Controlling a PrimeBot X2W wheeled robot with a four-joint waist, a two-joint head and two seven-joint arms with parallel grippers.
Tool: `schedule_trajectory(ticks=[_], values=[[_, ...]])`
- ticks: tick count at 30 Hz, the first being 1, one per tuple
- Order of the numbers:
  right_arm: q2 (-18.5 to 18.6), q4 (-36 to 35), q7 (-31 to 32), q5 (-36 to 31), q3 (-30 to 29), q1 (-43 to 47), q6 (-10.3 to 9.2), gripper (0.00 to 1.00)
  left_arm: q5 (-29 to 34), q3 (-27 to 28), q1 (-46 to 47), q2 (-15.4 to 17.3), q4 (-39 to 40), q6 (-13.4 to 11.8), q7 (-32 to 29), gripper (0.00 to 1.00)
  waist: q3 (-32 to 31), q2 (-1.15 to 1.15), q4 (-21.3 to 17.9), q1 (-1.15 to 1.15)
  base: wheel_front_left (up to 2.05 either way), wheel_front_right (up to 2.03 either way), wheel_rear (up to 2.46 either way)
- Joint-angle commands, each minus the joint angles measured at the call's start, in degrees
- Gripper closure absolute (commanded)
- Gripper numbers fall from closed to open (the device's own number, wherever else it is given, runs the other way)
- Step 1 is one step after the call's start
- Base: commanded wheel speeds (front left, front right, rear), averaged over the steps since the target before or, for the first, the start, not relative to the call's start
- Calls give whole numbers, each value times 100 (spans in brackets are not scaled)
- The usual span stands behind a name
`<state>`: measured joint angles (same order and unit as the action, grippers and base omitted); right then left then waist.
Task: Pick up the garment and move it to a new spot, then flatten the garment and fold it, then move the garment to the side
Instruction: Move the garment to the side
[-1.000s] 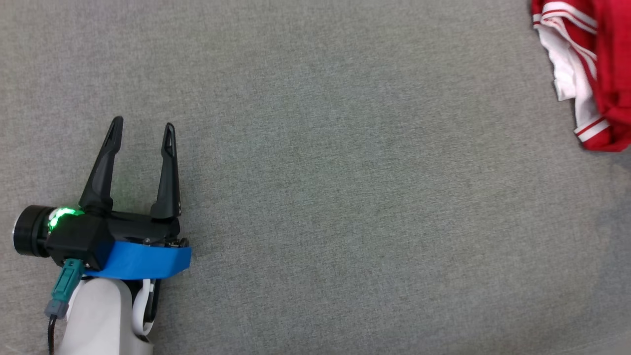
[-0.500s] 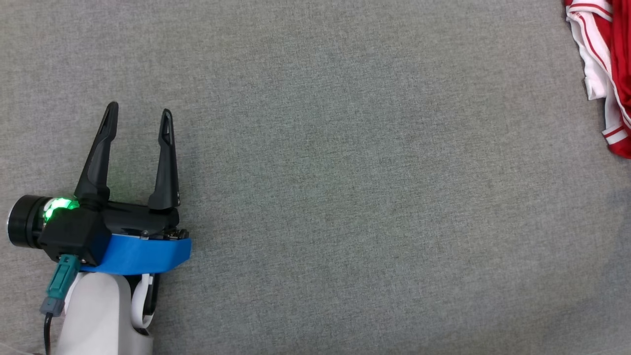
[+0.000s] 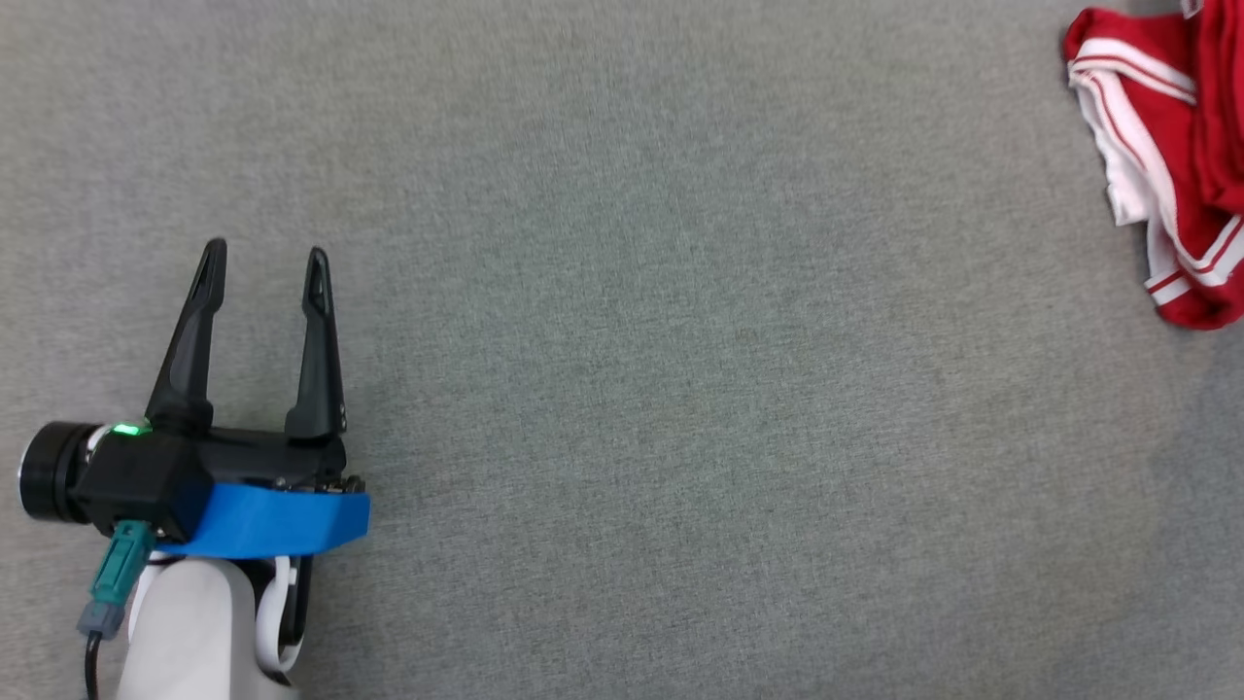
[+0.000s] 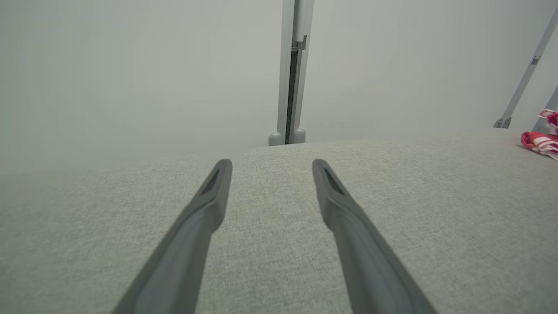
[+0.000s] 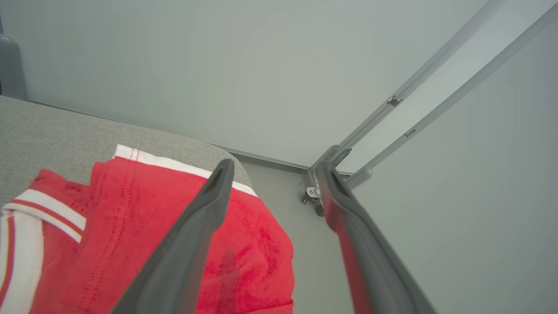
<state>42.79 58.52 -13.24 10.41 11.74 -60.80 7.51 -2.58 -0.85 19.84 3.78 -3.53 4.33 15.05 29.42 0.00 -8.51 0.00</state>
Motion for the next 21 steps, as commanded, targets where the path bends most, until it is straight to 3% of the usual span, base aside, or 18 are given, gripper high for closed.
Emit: schedule_trajectory(ticks=[1,5,10,21], values=[[-148,-114,-98,-82,-64,22,-5,0,-38,40,-141,7,-33,-22,14,0,-284,0,46,0,0,0,0],[-520,-591,-184,-206,-227,336,-5,0,-92,94,-335,-11,-91,-50,14,0,-694,0,108,0,0,0,0],[-1114,-1776,-186,-365,-488,1092,-5,0,-176,153,-584,-32,-173,-63,14,0,-1179,0,229,0,0,0,0],[-2358,-3467,-188,-307,-380,2911,-5,0,-302,205,-1078,-64,-402,-37,14,0,-1920,0,463,0,0,0,0]])
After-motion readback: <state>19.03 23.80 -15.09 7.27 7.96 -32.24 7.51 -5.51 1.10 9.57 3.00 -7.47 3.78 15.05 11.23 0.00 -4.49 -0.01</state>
